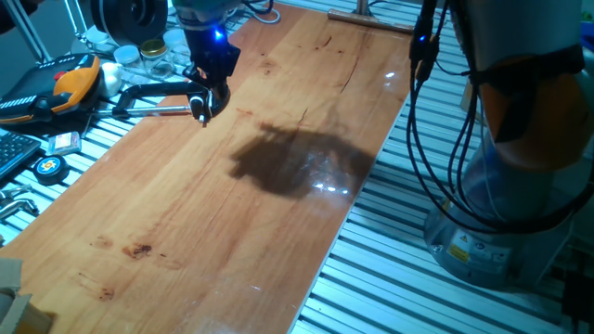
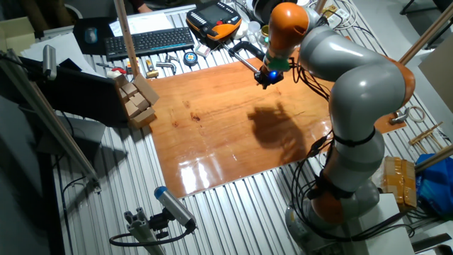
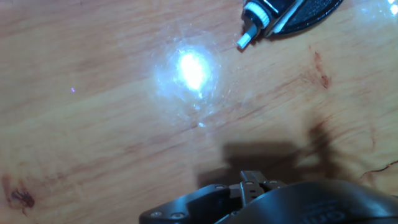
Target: Sharpen the pencil with a pencil sharpener
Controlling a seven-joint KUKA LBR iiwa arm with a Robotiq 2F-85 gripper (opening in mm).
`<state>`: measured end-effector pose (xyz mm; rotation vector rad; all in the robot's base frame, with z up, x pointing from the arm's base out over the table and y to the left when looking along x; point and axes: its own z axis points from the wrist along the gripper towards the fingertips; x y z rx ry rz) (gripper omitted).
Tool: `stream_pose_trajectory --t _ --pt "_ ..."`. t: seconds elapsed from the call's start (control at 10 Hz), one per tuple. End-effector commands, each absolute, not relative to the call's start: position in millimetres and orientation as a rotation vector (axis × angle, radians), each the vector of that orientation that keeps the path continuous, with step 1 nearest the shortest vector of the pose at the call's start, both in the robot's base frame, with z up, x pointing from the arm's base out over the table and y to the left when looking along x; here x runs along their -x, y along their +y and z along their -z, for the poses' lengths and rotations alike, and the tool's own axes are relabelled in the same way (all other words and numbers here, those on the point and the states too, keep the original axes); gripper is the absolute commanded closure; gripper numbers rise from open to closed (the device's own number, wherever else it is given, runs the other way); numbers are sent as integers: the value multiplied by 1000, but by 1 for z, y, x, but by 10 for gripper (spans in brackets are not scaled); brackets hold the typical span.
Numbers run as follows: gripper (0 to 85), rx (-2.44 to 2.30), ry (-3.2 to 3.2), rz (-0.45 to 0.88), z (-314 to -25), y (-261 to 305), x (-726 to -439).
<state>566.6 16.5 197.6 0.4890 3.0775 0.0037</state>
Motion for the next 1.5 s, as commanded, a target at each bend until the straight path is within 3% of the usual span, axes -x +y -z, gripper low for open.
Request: stream_pose_trajectory --t 0.0,0.6,1.4 --pt "850 -507 3069 -1 -197 17 -567" --pt "850 -689 2987 43 -171 18 -596" --pt "850 -745 2999 -15 -124 10 -619"
